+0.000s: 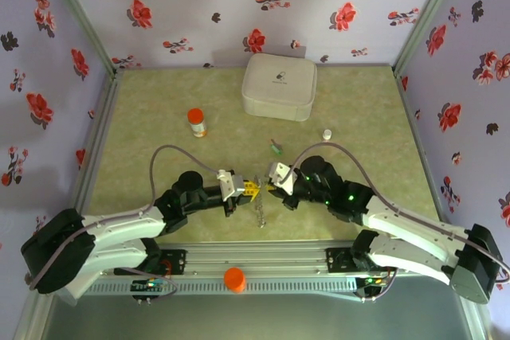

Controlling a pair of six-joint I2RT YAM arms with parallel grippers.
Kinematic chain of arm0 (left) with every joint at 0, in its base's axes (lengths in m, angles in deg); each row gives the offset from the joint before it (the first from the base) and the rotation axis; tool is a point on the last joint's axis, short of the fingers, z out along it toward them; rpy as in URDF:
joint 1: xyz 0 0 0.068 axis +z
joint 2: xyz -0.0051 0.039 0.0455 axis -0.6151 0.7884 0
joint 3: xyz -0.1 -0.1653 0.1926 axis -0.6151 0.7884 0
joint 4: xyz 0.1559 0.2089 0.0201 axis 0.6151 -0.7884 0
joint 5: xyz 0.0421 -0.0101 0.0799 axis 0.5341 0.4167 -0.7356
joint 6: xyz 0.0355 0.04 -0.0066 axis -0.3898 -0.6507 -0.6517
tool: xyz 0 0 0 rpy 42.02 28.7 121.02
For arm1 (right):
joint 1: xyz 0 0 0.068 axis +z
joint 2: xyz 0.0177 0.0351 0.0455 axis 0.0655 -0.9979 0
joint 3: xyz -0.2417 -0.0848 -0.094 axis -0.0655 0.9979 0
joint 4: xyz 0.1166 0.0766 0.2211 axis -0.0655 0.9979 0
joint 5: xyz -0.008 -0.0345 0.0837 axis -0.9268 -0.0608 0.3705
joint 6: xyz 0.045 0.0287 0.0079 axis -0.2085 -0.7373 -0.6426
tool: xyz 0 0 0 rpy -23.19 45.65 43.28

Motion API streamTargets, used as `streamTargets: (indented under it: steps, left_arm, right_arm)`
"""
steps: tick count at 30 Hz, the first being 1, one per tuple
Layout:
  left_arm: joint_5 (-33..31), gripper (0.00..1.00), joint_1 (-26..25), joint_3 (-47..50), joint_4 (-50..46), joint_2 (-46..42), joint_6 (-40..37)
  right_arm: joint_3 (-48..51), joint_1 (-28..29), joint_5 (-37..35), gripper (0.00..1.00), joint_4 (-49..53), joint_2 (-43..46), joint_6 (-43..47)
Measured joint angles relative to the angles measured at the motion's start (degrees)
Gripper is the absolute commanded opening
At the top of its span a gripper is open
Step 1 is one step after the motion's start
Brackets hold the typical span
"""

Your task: Put the keys on the keyring

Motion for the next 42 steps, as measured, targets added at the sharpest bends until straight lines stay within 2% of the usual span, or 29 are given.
streamTargets:
  steps: [3,4,6,9,11,15,21,28,31,37,42]
  left_arm:
    - [-0.46,0.0,-0.02,-1.57,-2.78,-1.27,-1.33]
    - [-0.87,0.04,-0.02,-2.12,-3.58,-1.64,-1.84]
    - [-1.7,0.27,-0.02,-2.8,-4.79,-2.27,-2.93]
    - [-3.41,0.46,-0.02,-2.82,-6.67,-2.99,-3.56]
    - [-5.38,0.54,-0.02,-2.54,-8.0,-4.15,-3.74]
    - [-11.61,0.57,-0.02,-1.03,-9.25,-9.57,-3.13]
    - [-28.59,0.59,0.22,-0.04,-13.55,-20.28,-1.46]
    - [-50.93,0.6,1.42,-0.04,-19.65,-30.8,1.88]
    - [-57.51,0.6,1.81,-0.13,-22.82,-35.19,3.06]
    - [-63.1,0.59,2.01,-0.13,-28.13,-42.07,5.6]
    - [-64.06,0.59,2.01,0.07,-31.32,-42.88,8.22]
  right_arm:
    - [0.0,0.33,-0.24,0.0,0.02,2.32,0.7]
    - [0.0,0.33,-0.26,0.0,0.02,2.95,0.9]
    - [-0.04,0.33,-0.26,0.0,0.04,3.63,1.07]
    - [-0.7,0.22,-0.72,0.0,0.57,3.54,1.44]
    - [-1.53,0.2,-1.01,0.0,1.05,3.37,1.66]
    - [-3.04,0.2,-2.14,0.0,1.33,2.51,2.54]
    - [-5.64,0.28,-1.9,0.0,0.44,-2.73,2.95]
    - [-13.73,3.08,2.84,0.0,-9.86,-18.29,2.89]
    - [-16.33,3.48,3.93,0.0,-15.04,-23.41,2.86]
    - [-15.3,3.48,2.69,0.0,-18.29,-27.69,3.19]
    - [-8.63,3.39,-3.78,0.0,-12.0,-26.73,5.68]
